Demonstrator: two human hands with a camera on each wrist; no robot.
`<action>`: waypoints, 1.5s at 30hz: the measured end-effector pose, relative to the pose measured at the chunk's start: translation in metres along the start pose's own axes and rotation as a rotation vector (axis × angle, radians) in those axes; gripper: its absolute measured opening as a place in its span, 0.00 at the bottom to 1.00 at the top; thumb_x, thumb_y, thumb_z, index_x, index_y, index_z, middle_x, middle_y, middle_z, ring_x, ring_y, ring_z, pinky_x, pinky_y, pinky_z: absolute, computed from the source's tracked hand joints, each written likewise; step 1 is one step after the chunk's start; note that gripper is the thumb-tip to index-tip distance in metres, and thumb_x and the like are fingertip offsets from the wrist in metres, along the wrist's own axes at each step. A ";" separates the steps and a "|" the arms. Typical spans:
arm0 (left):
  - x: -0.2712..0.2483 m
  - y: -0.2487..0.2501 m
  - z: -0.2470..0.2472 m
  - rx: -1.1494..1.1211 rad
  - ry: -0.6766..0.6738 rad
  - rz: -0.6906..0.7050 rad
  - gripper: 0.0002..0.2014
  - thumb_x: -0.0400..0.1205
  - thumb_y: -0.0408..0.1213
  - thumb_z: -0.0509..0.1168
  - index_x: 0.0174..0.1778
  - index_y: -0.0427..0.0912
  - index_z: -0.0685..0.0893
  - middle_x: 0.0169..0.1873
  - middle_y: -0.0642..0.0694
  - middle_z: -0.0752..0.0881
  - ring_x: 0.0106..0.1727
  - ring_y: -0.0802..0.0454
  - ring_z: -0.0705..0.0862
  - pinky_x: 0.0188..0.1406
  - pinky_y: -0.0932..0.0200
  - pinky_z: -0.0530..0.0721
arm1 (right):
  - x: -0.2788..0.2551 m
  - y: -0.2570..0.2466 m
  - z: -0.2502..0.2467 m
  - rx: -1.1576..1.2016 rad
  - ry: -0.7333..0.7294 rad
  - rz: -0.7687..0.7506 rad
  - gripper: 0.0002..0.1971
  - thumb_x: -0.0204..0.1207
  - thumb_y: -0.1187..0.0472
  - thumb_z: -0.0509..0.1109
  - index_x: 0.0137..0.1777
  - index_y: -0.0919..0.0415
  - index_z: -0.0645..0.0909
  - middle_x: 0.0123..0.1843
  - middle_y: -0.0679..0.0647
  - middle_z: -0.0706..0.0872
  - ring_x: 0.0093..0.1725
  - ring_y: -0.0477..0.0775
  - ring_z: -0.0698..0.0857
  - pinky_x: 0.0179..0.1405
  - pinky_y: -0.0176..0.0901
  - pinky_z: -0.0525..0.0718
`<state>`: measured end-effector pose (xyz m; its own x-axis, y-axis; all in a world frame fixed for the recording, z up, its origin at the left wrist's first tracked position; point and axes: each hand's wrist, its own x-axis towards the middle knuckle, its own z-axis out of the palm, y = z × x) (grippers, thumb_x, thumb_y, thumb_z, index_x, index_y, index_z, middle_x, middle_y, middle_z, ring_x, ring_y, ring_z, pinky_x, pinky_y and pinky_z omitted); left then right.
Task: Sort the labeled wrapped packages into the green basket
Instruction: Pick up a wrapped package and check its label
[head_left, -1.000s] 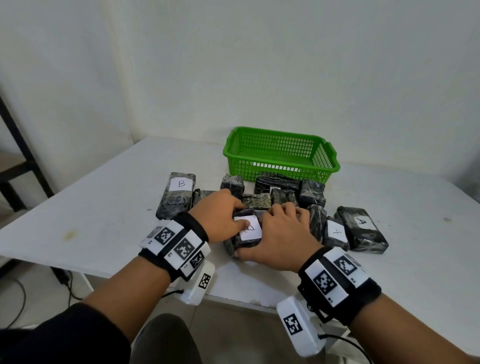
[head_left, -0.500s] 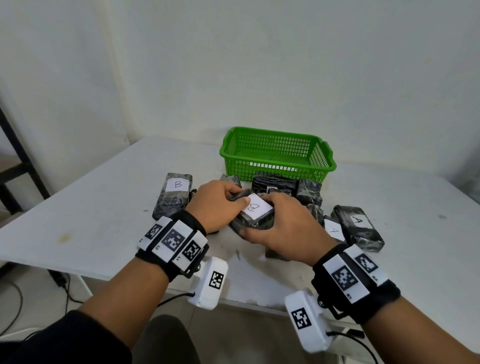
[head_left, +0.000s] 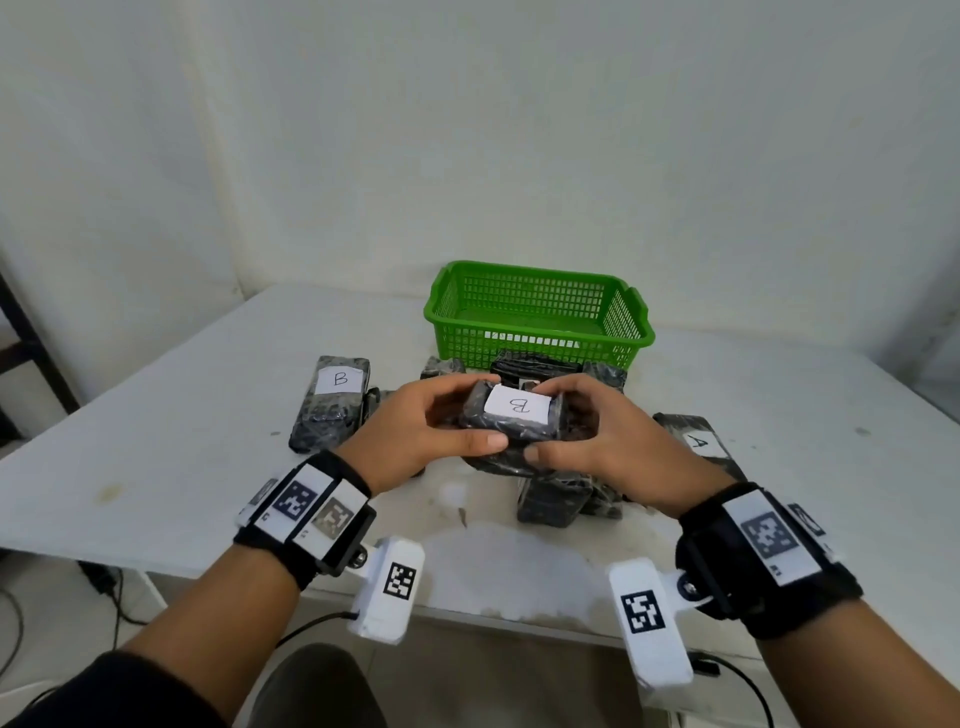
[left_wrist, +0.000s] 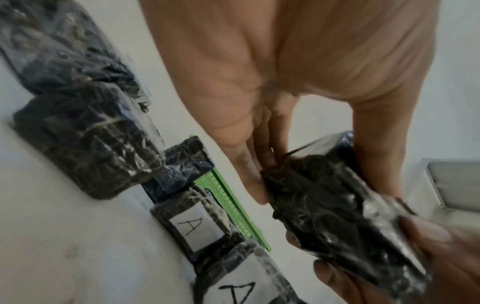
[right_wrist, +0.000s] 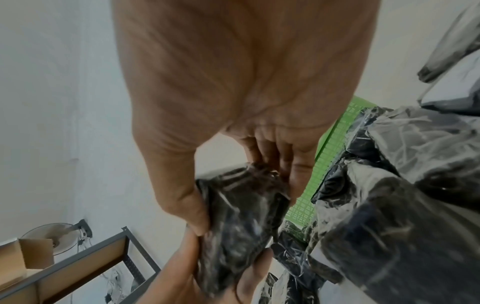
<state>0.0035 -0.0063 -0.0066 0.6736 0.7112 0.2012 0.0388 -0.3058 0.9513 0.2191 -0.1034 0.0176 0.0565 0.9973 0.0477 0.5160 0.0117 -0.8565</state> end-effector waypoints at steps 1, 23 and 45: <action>0.001 0.002 0.003 -0.001 0.039 0.008 0.31 0.71 0.38 0.78 0.72 0.44 0.81 0.61 0.49 0.89 0.64 0.54 0.87 0.67 0.52 0.84 | 0.000 0.001 0.000 0.042 0.015 -0.002 0.31 0.69 0.60 0.87 0.70 0.50 0.79 0.63 0.46 0.90 0.60 0.45 0.91 0.65 0.50 0.90; 0.011 -0.002 0.013 -0.096 0.037 -0.007 0.30 0.69 0.41 0.81 0.68 0.46 0.84 0.59 0.49 0.90 0.62 0.54 0.88 0.62 0.58 0.85 | -0.001 0.012 -0.010 0.232 0.094 -0.017 0.22 0.71 0.61 0.85 0.64 0.56 0.85 0.59 0.53 0.94 0.58 0.49 0.93 0.60 0.40 0.90; 0.012 0.009 0.014 -0.081 0.090 0.019 0.21 0.70 0.32 0.78 0.60 0.45 0.86 0.52 0.50 0.92 0.53 0.57 0.91 0.50 0.67 0.87 | 0.006 0.012 -0.013 0.328 0.066 -0.038 0.29 0.63 0.60 0.86 0.66 0.59 0.84 0.63 0.55 0.93 0.63 0.50 0.92 0.66 0.44 0.89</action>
<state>0.0217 -0.0096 0.0013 0.6046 0.7607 0.2362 -0.0359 -0.2702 0.9621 0.2362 -0.0984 0.0143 0.1030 0.9889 0.1070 0.2168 0.0826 -0.9727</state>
